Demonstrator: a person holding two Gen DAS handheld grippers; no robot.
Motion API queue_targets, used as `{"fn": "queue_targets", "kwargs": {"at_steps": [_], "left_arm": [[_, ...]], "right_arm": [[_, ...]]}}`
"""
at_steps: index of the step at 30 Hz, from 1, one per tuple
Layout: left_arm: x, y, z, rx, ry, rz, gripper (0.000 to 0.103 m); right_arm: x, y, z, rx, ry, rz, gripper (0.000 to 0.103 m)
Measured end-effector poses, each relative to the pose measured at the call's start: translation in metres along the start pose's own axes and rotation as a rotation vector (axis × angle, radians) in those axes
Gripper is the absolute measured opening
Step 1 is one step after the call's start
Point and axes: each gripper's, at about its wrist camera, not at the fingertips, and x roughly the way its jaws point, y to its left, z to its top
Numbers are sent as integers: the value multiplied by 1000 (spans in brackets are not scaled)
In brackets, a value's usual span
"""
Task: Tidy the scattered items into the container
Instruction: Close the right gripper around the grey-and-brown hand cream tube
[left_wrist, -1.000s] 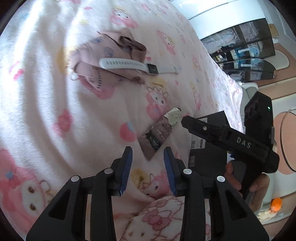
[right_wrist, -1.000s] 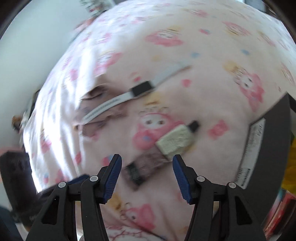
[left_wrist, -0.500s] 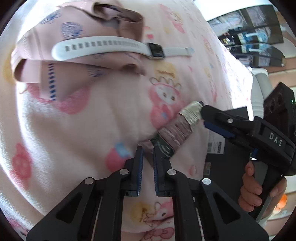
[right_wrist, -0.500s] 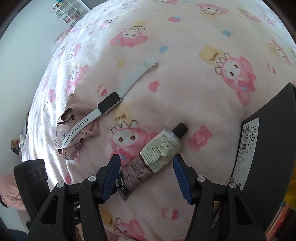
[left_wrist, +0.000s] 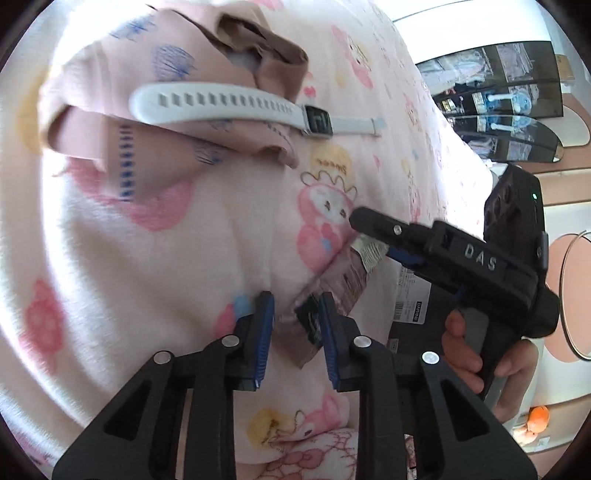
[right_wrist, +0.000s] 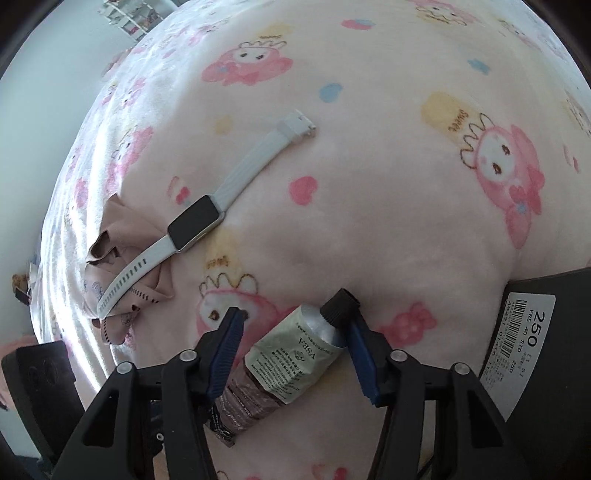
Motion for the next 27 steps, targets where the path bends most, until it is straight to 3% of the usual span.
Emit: {"fn": "queue_targets", "kwargs": {"at_steps": [3, 4, 5, 8, 12, 14, 18, 20, 23, 27], "left_arm": [[-20, 10, -7, -38, -27, -47, 19], [-27, 13, -8, -48, -41, -57, 15], [-38, 17, -12, -49, -74, -57, 3], [-61, 28, -20, -67, -119, -48, 3], [-57, 41, -25, -87, -75, -7, 4], [-52, 40, -31, -72, -44, -12, 8], [-39, 33, -43, -35, 5, -71, 33], [-30, 32, -42, -17, 29, -91, 35], [-13, 27, -39, -6, 44, -27, 35], [-1, 27, -37, -2, 58, -23, 37]], "right_arm": [[-13, 11, -13, -43, -20, 60, 41], [-19, 15, -20, -66, -38, 75, 40], [-25, 18, -27, -73, -40, 97, 40], [-33, 31, -51, -115, 7, 131, 35], [-46, 35, -53, -157, -31, 61, 36], [-44, 28, -51, -142, -30, 52, 36], [-21, 40, -49, -79, -21, 52, 37], [-16, 38, -51, -45, -20, 34, 38], [-25, 31, -54, -8, -38, -1, 40], [-38, 31, -53, -37, -106, -46, 40]]}}
